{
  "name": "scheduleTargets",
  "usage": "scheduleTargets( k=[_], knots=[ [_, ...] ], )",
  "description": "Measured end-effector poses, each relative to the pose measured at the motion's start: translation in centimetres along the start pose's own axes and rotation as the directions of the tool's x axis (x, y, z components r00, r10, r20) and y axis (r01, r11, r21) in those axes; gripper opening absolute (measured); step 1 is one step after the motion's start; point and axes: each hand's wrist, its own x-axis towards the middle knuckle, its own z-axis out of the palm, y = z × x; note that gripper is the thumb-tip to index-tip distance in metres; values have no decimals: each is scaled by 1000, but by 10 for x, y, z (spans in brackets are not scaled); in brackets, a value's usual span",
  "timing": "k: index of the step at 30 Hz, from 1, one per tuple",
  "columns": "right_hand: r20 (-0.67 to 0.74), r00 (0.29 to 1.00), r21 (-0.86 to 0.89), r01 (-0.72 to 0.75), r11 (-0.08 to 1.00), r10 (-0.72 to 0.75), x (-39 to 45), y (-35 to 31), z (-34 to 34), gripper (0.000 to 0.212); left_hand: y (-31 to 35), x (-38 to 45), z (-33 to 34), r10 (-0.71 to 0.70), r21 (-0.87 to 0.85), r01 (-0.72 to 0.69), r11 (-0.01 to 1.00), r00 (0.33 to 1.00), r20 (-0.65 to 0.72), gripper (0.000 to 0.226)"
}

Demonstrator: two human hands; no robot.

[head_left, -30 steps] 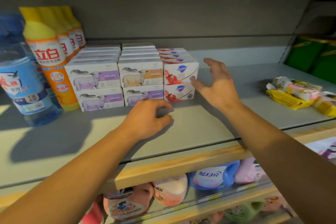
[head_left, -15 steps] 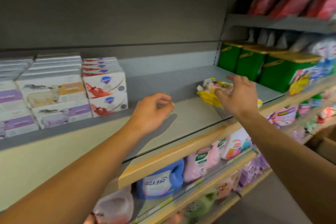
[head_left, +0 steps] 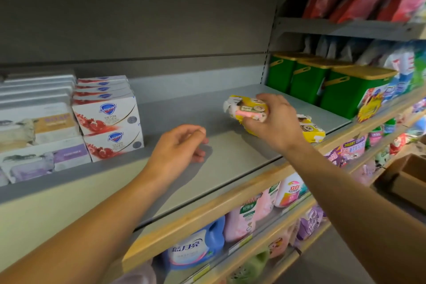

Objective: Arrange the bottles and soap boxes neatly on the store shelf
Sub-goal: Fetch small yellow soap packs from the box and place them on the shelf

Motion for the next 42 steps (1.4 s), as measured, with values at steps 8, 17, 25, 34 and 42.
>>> scheduleTargets(
  k=[8, 17, 25, 34, 42],
  knots=[
    [63, 969, 223, 219, 950, -238, -63, -69, 40, 76, 4, -2, -6, -206, -518, 271, 812, 962, 181, 34],
    [-129, 991, 40, 29, 999, -24, -46, -2, -4, 41, -6, 5, -7, -51, -202, 53, 978, 999, 12, 14],
    [-47, 863, -271, -496, 825, 503, -12, 87, -27, 68, -12, 5, -2, 5, -87, -1, 996, 999, 48, 11],
    [-10, 706, -170, -699, 695, 708, 6, 88, -20, 65, -15, 8, -4, 4, -50, -1, 999, 999, 51, 12],
    [-148, 880, -19, -459, 888, 452, 1, 75, -20, 47, -18, 11, -5, 6, -51, -3, 999, 998, 55, 12]
  ],
)
